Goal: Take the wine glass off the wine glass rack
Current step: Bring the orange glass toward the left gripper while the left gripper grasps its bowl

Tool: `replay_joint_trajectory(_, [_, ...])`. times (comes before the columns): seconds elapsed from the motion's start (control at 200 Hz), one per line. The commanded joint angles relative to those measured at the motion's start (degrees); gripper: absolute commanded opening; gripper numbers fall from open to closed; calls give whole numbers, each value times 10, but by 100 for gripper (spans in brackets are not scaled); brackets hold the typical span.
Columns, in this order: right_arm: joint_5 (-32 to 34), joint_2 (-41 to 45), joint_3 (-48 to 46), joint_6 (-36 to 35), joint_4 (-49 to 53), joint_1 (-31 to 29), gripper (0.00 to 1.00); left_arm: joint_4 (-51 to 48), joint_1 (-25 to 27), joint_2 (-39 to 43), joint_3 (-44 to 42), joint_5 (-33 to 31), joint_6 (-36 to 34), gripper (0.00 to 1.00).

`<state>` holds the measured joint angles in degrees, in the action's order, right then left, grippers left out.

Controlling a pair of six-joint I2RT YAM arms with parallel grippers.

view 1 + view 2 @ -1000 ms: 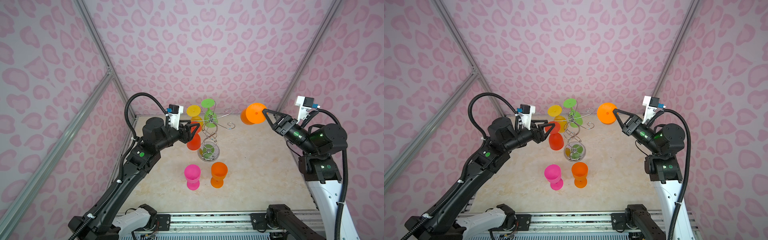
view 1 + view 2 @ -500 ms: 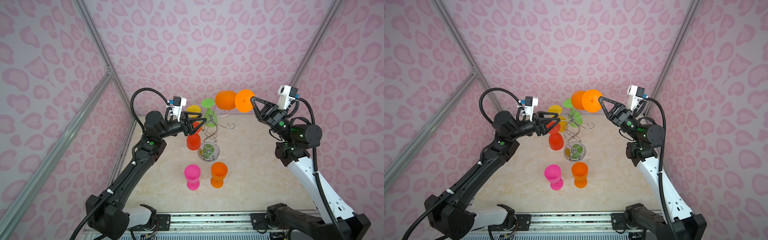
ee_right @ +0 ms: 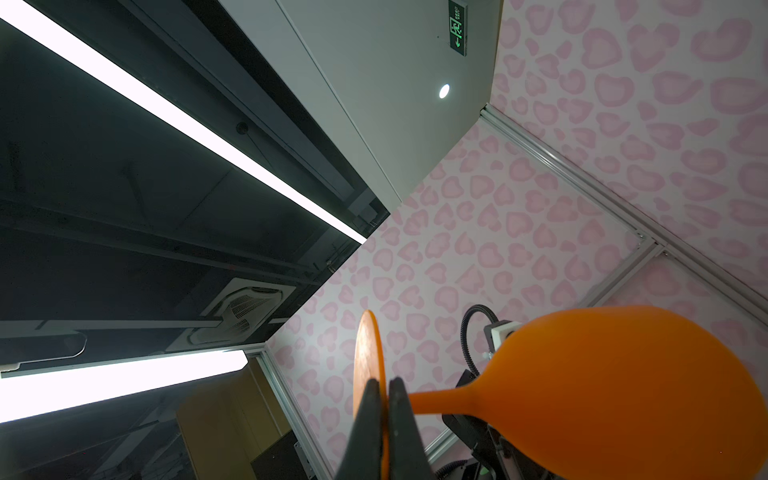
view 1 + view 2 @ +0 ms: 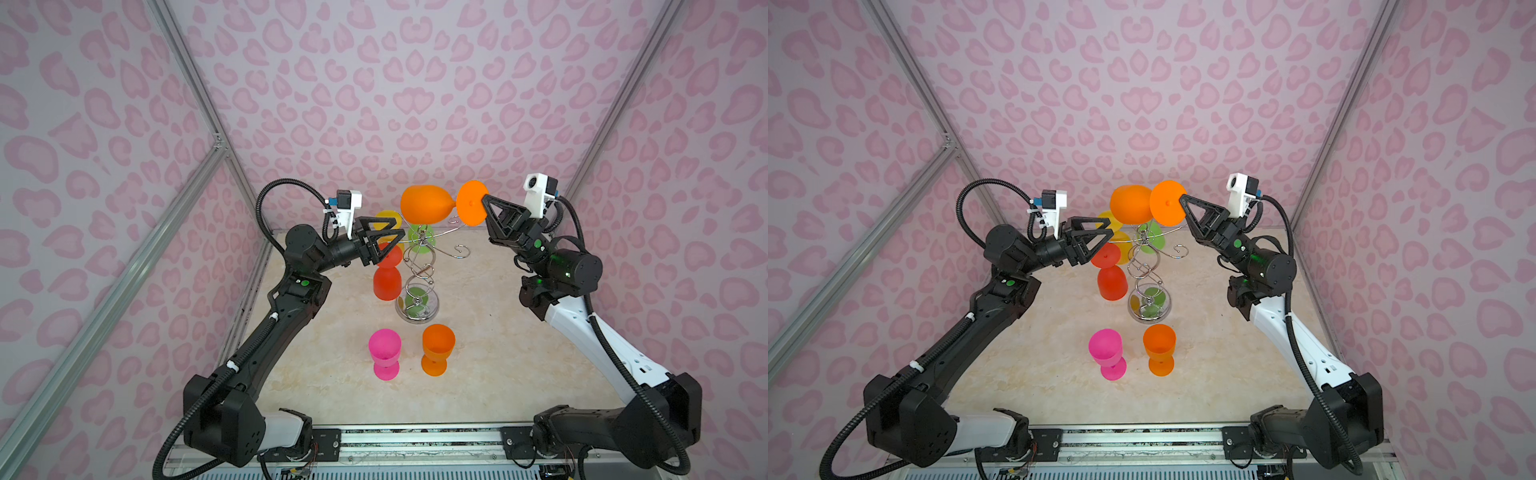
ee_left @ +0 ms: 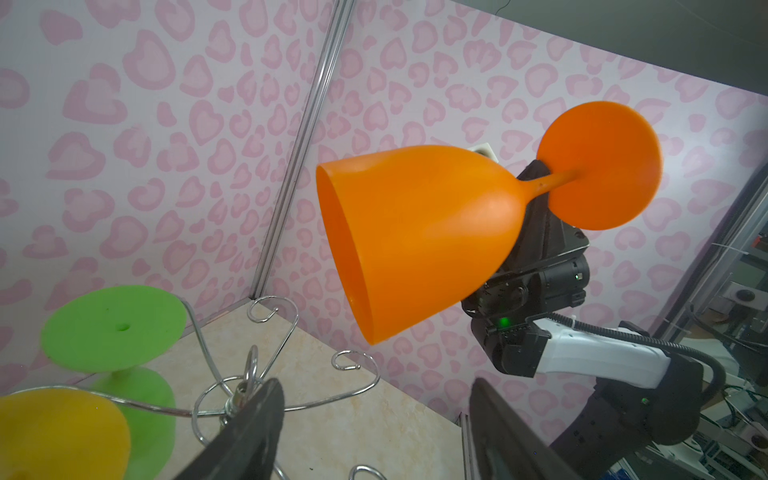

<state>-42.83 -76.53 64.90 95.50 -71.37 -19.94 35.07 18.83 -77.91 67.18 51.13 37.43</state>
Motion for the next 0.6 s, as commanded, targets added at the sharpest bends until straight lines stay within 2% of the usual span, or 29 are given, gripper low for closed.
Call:
replay_joint_trajectory(0.0, [2, -10, -6, 31, -56, -9, 0, 71, -1, -9, -1, 3, 22, 73])
replay_joint_trajectory(0.22, [3, -34, -9, 51, -82, -22, 0, 114, -1, -24, 5, 15, 55, 75])
replay_joint_trajectory(0.355, [15, -63, -11, 87, -132, -22, 0, 160, 0, -30, 1, 27, 94, 75])
replay_joint_trajectory(0.47, [28, -98, -3, 137, -179, -22, 0, 189, 0, -32, -4, 33, 122, 72])
replay_joint_trajectory(0.595, [29, -110, 0, 135, -180, -22, 0, 199, 0, -29, -9, 37, 133, 66])
